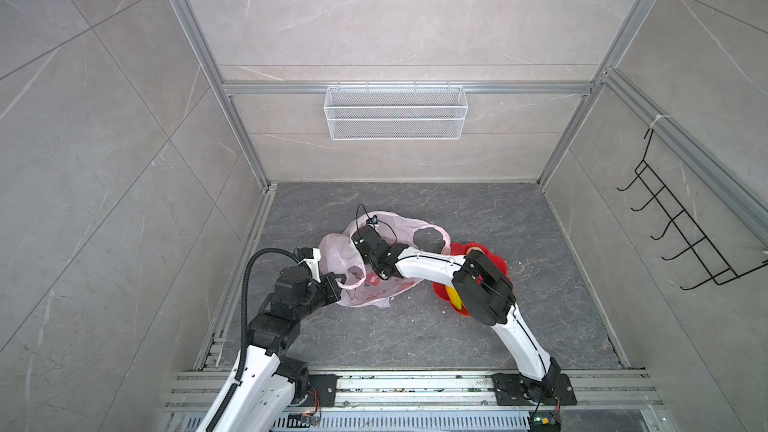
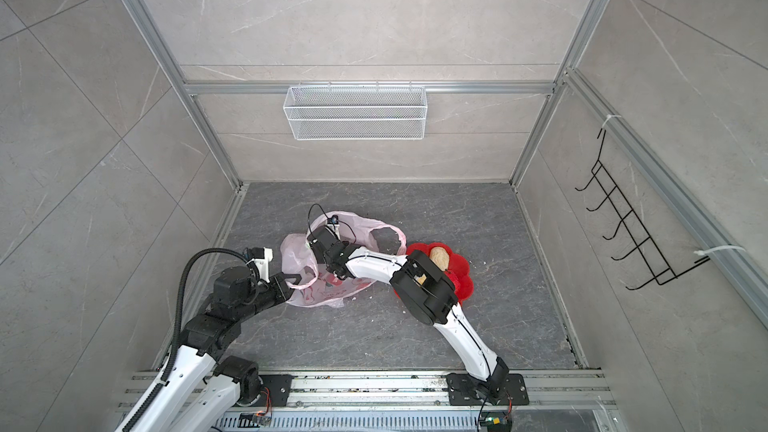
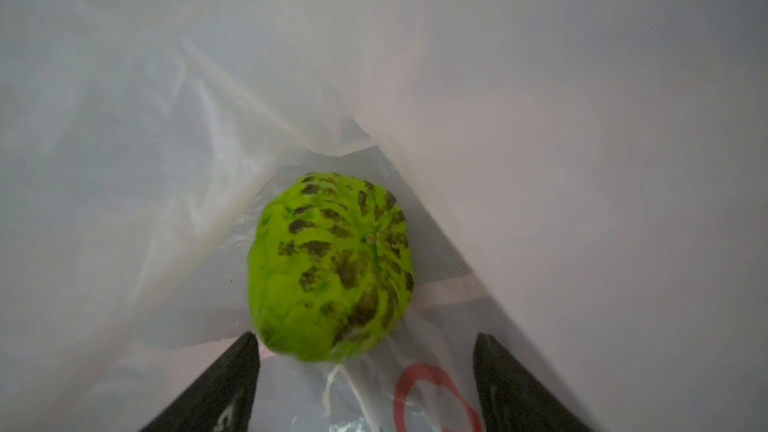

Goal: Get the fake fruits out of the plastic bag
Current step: 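Close the right gripper around the green kiwi inside the bag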

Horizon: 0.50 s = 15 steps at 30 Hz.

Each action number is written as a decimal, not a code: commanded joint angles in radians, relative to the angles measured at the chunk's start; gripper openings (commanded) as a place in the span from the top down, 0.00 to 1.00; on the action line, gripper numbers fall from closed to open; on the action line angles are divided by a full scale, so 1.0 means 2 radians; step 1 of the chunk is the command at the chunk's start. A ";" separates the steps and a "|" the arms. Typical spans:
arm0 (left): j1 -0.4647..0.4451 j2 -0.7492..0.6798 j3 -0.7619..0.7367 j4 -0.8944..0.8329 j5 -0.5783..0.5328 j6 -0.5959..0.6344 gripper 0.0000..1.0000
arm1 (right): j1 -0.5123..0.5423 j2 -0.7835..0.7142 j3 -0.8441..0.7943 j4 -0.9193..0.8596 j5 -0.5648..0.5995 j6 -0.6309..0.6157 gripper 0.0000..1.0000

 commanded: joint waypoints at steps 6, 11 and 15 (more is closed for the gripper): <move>-0.001 0.001 -0.005 0.030 0.040 0.015 1.00 | -0.003 0.029 0.021 0.052 -0.047 0.006 0.16; -0.001 0.007 -0.006 0.035 0.049 0.016 1.00 | -0.003 0.044 0.038 0.055 -0.053 0.001 0.15; -0.001 0.009 -0.007 0.039 0.057 0.015 1.00 | -0.005 0.059 0.056 0.051 -0.052 0.000 0.17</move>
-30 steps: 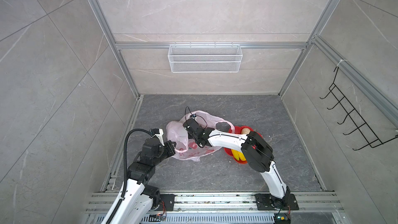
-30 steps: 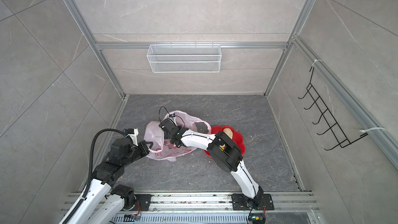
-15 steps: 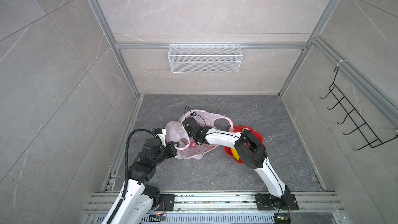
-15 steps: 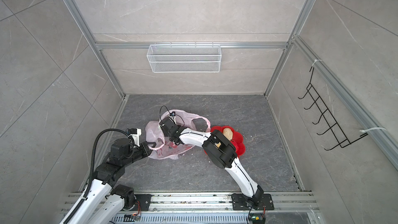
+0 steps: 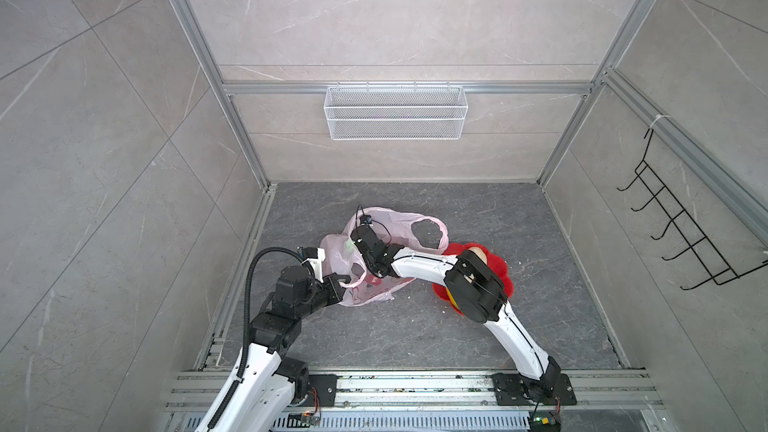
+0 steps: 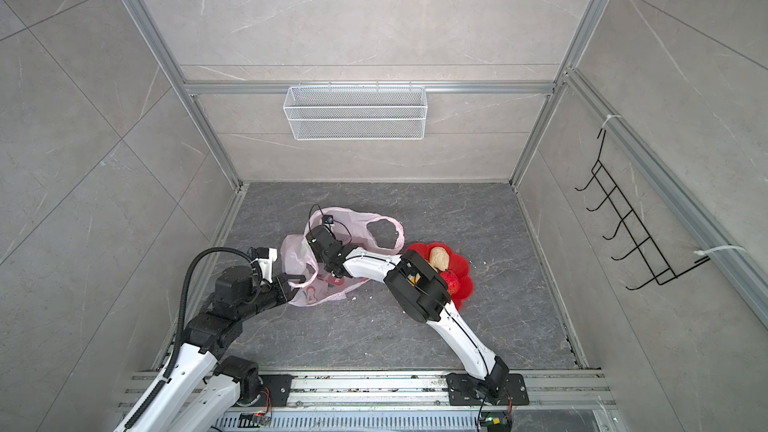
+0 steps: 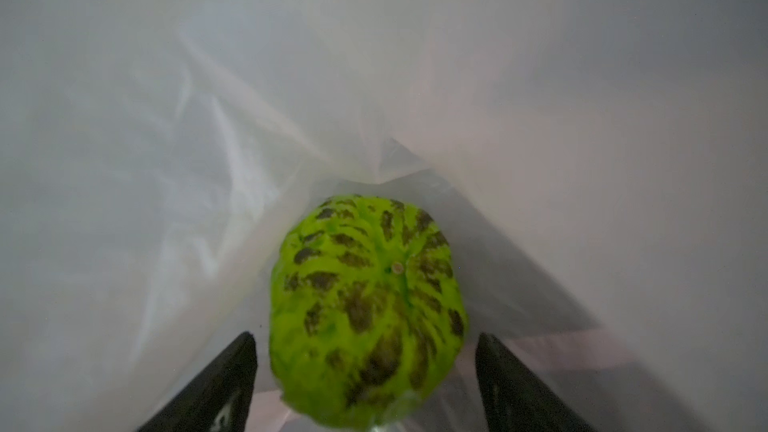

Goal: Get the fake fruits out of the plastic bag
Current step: 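Close the right gripper around the green kiwi inside the bag, then lift the green kiwi out of the bag with the right gripper toward the red plate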

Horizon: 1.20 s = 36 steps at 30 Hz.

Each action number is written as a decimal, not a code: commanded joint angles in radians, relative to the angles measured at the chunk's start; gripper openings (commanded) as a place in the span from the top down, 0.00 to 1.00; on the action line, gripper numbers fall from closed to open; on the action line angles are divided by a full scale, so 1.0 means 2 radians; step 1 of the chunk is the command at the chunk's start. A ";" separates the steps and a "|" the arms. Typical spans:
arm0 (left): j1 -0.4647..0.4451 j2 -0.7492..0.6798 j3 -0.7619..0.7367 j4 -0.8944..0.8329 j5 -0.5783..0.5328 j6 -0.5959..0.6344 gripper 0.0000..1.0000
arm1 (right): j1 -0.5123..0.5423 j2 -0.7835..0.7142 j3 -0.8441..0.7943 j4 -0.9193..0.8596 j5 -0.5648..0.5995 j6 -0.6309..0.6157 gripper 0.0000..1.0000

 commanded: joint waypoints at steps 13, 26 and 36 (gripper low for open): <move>-0.001 -0.024 0.006 -0.006 0.014 0.016 1.00 | -0.009 0.030 0.037 0.007 0.024 -0.007 0.38; -0.002 -0.038 0.003 -0.011 -0.061 0.013 1.00 | -0.008 -0.059 -0.045 0.009 0.007 -0.063 0.75; -0.001 -0.035 -0.008 -0.007 -0.117 0.000 1.00 | 0.003 -0.148 -0.121 -0.023 -0.014 -0.093 0.79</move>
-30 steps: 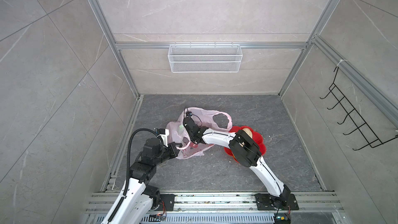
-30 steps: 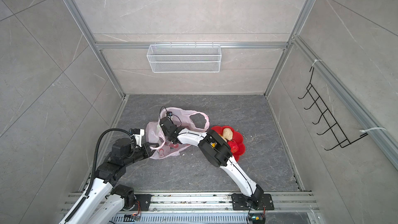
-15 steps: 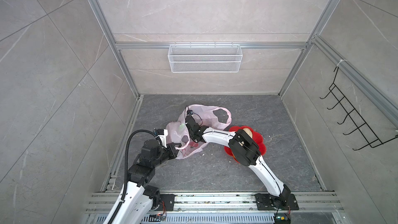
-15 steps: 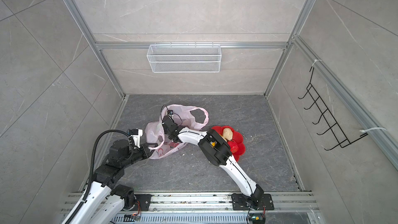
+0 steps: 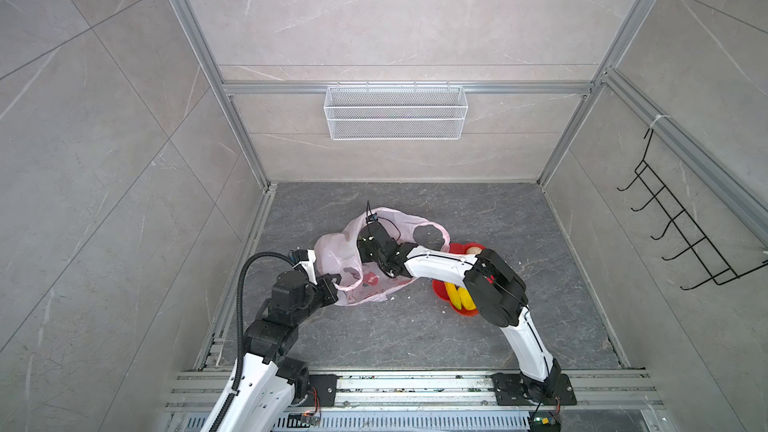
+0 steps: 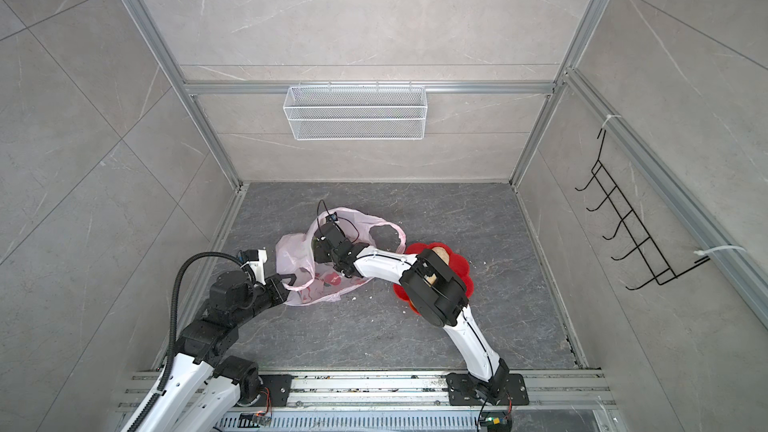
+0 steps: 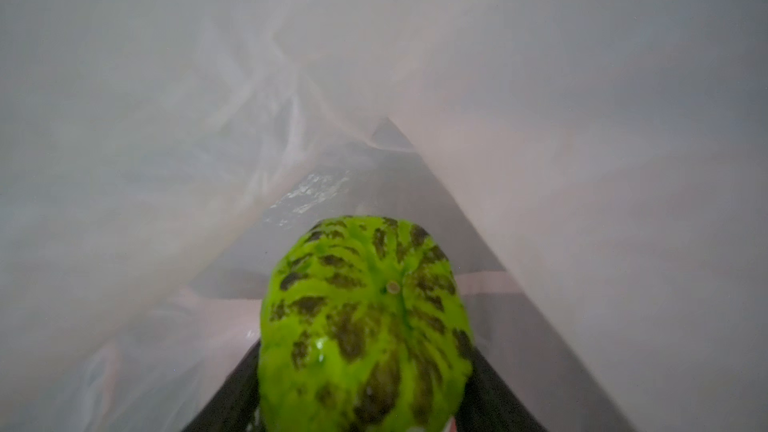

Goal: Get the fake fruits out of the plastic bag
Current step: 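Lift the green kiwi out of the bag with the right gripper toward the red plate, then lower the kiwi onto the red plate and open the right gripper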

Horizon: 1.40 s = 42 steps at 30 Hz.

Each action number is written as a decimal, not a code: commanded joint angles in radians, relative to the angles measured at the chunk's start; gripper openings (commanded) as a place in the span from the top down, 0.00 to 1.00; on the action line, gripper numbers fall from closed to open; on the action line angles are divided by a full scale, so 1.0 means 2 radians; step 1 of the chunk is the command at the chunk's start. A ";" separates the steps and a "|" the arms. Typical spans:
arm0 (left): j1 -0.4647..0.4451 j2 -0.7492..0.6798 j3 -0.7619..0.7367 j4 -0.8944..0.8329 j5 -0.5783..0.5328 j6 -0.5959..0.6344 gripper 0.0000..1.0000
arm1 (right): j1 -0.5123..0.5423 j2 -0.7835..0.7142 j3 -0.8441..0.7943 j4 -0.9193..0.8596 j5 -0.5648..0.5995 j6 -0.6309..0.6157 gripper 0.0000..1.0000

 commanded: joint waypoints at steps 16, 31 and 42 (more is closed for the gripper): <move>-0.001 0.133 0.030 0.185 -0.147 -0.013 1.00 | 0.053 -0.262 -0.121 -0.175 0.018 -0.038 0.80; 0.001 0.216 0.087 0.160 -0.230 -0.017 1.00 | 0.043 -0.479 -0.252 -0.368 0.153 0.031 0.81; 0.001 0.271 0.127 0.146 -0.184 -0.008 1.00 | -0.072 -0.513 -0.371 -0.384 0.157 0.059 0.80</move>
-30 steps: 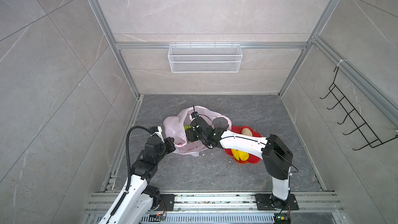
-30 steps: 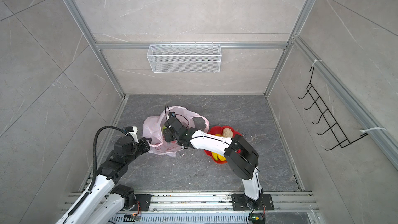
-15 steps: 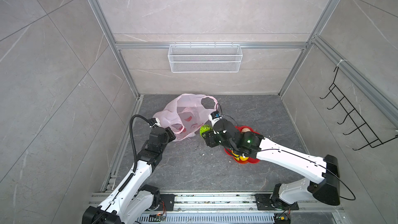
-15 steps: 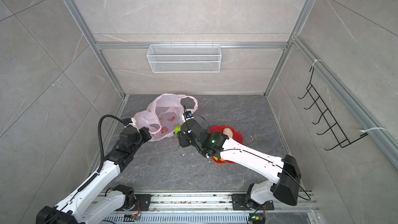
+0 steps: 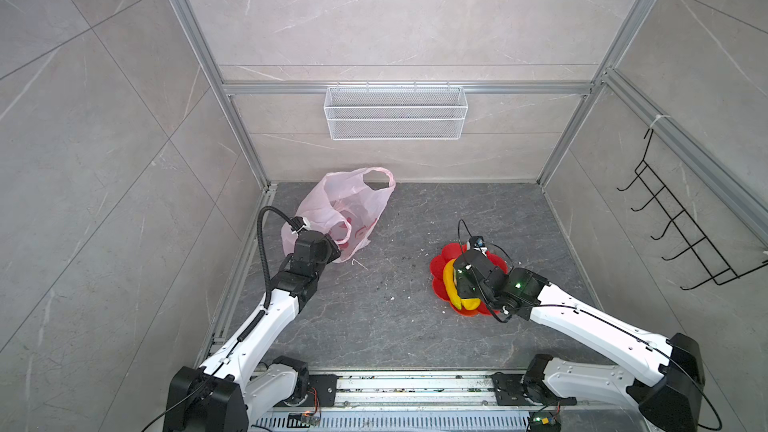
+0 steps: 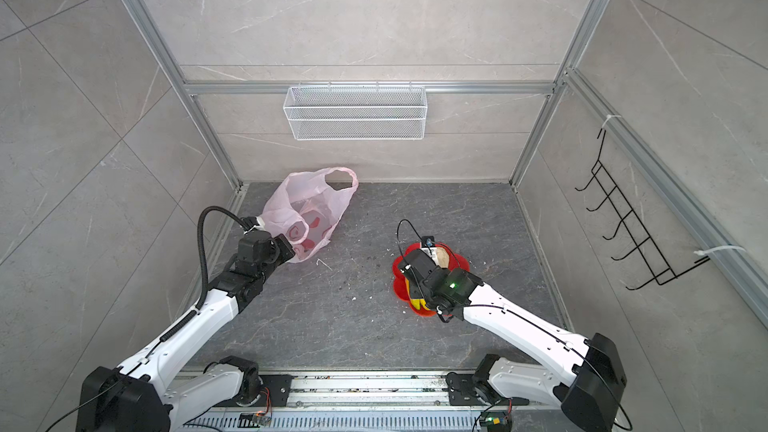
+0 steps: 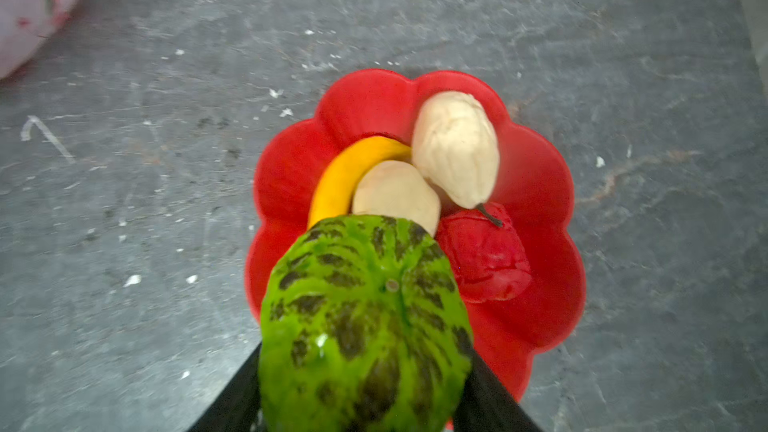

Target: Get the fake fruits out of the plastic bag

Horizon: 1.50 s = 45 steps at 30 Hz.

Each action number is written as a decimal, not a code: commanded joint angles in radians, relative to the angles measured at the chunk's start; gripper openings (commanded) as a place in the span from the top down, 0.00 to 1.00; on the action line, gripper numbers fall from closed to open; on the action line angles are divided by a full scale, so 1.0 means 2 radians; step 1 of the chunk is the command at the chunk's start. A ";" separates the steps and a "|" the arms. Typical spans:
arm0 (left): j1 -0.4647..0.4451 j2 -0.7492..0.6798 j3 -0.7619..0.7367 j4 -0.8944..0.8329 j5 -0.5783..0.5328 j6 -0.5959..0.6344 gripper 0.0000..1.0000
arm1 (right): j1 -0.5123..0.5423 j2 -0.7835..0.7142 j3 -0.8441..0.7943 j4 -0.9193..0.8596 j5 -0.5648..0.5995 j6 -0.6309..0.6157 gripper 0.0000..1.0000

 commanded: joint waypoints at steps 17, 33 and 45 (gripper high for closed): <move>0.000 0.006 0.057 -0.019 0.063 0.026 0.77 | -0.051 0.056 -0.050 0.041 -0.020 0.041 0.48; -0.002 -0.003 0.154 -0.115 0.135 0.054 0.14 | -0.062 -0.004 0.121 -0.089 0.029 -0.032 0.17; -0.007 -0.071 0.180 -0.184 0.144 0.098 0.00 | -0.272 0.011 0.093 0.030 -0.090 -0.097 0.17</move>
